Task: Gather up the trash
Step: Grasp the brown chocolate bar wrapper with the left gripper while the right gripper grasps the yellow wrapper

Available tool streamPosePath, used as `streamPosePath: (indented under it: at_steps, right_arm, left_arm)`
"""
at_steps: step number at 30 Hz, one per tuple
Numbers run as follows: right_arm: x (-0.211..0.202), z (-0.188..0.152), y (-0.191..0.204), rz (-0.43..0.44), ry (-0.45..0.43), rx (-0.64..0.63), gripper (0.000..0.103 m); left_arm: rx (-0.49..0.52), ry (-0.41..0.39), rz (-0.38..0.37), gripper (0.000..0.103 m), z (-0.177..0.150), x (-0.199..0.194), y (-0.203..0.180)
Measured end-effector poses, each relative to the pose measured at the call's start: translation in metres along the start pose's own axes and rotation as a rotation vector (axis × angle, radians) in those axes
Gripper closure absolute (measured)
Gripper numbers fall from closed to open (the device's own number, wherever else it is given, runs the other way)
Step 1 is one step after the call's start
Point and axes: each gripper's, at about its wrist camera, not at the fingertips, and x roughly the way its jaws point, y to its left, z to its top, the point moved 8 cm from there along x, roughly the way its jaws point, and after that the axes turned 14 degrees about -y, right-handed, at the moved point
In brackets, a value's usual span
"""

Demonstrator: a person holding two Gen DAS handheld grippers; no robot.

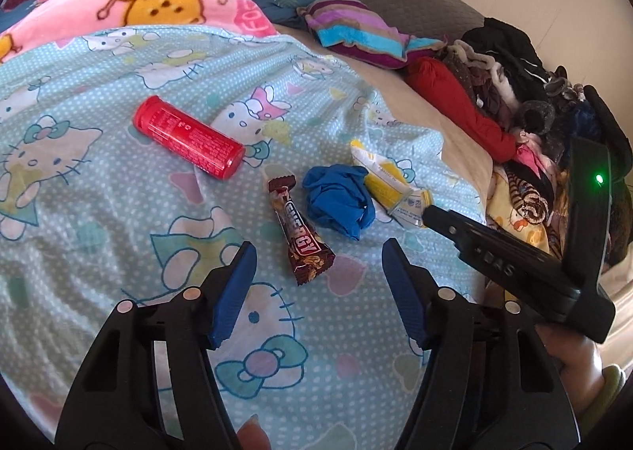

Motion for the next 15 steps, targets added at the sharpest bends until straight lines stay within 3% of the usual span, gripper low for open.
streamPosePath:
  at_steps: [3, 4, 7, 11, 15]
  right_arm:
    - [0.011, -0.004, -0.002, -0.019, 0.022, -0.009, 0.077]
    - [0.013, -0.004, -0.002, -0.015, 0.024, -0.006, 0.087]
    - [0.01, -0.006, 0.0, 0.009, 0.011, 0.011, 0.094]
    - [-0.002, -0.01, 0.001, 0.021, -0.002, 0.05, 0.095]
    - [-0.019, -0.009, 0.003, 0.028, -0.033, 0.076, 0.095]
  left_arm:
    - [-0.008, 0.018, 0.001, 0.046, -0.003, 0.008, 0.001]
    - [-0.007, 0.024, 0.004, 0.047, -0.005, 0.011, 0.001]
    - [-0.003, 0.039, 0.009, 0.053, -0.008, 0.018, 0.001]
    - [-0.003, 0.051, 0.027, 0.057, -0.011, 0.027, 0.004]
    - [0.001, 0.053, 0.048, 0.074, -0.011, 0.03, 0.006]
